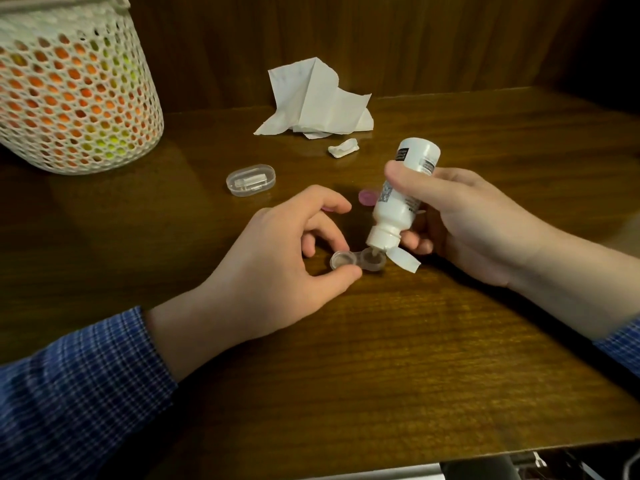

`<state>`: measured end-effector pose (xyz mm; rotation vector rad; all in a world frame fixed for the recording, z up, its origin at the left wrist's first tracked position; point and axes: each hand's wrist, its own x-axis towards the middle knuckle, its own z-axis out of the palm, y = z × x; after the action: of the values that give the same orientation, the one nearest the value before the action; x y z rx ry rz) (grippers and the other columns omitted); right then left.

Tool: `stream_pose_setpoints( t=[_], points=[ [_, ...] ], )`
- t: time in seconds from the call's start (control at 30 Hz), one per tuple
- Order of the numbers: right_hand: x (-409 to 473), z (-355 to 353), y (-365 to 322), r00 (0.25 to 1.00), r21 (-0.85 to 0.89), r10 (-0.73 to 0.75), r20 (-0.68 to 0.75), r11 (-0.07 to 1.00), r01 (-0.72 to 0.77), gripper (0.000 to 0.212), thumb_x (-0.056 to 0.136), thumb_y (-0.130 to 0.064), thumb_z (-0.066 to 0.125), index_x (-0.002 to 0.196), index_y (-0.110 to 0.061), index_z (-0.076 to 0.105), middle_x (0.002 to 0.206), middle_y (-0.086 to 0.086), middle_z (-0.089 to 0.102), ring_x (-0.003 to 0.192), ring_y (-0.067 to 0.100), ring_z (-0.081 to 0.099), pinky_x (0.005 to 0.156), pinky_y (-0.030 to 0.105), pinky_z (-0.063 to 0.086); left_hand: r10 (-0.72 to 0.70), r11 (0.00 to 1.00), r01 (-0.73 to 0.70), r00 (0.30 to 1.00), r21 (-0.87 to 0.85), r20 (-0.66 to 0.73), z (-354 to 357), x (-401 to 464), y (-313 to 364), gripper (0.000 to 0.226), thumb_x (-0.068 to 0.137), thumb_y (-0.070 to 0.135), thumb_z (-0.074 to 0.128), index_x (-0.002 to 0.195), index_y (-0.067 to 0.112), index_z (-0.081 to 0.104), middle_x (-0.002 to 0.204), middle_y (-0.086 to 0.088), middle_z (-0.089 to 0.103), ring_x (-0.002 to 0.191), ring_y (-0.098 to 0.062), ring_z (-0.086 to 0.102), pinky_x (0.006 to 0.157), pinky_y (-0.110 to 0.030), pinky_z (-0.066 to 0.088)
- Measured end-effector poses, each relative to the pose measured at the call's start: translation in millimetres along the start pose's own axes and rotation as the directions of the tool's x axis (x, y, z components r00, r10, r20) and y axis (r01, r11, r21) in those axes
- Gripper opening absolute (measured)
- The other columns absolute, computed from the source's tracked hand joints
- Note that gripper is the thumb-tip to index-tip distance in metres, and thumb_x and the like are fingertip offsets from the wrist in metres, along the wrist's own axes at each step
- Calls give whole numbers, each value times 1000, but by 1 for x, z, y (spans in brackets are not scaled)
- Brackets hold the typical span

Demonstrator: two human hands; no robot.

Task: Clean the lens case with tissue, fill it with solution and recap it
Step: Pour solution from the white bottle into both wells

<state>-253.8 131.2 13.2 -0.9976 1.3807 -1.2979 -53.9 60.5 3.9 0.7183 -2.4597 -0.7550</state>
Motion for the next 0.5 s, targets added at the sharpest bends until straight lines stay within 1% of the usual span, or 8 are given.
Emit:
stream_pose_setpoints(
  t=[0.07,0.13,0.23,0.33,0.4,0.43,0.5],
  points=[
    [-2,2,1,1000,-11,-22,-16,1000,21,41,80,-49,69,97,-12,70,79,9,65,53,11,52,44,19,40,-20,1000,20,1000,-1,-1,0,0,0,63,77,35,83,134,27,56,90,18,73,80,-11,62,68,-17,50],
    [-3,2,1,999,-3,-32,-20,999,32,32,79,-48,70,89,-17,70,76,6,65,53,12,53,44,19,41,-30,1000,30,1000,-3,-5,0,0,0,62,77,36,83,133,29,57,90,19,73,82,-11,62,70,-19,51],
    [-4,2,1,999,-6,-46,-24,999,46,27,78,-47,71,84,-20,72,73,4,66,52,11,53,44,18,41,-31,1000,31,999,1,-8,-1,-1,-1,61,78,37,83,132,29,57,91,20,73,83,-10,63,71,-20,51],
    [-5,3,1,998,-26,-64,-19,998,63,30,78,-47,69,90,-19,70,73,1,69,54,9,54,45,18,42,-26,1000,26,1000,11,-14,-2,-2,-2,59,77,37,83,131,28,59,91,20,73,82,-9,64,72,-19,52],
    [-5,2,2,996,-33,-84,-11,996,84,30,81,-46,68,93,-18,68,82,7,74,54,9,55,46,18,42,-19,1000,19,1000,19,-17,-3,-2,-2,58,77,37,83,129,27,59,90,20,73,81,-9,65,72,-19,52],
    [-5,2,2,995,-30,-97,-6,995,97,29,84,-44,68,94,-18,68,92,12,76,55,9,56,47,18,42,-19,1000,19,1000,20,-16,-3,-2,-2,58,76,38,82,129,27,60,90,20,73,81,-10,65,72,-21,52],
    [-4,3,3,994,-25,-112,1,993,112,26,88,-43,69,96,-18,68,110,21,75,56,10,57,47,19,43,-20,1000,20,1000,18,-12,-3,-2,-3,58,76,40,81,129,27,59,91,20,73,80,-12,65,70,-24,53]
  ],
)
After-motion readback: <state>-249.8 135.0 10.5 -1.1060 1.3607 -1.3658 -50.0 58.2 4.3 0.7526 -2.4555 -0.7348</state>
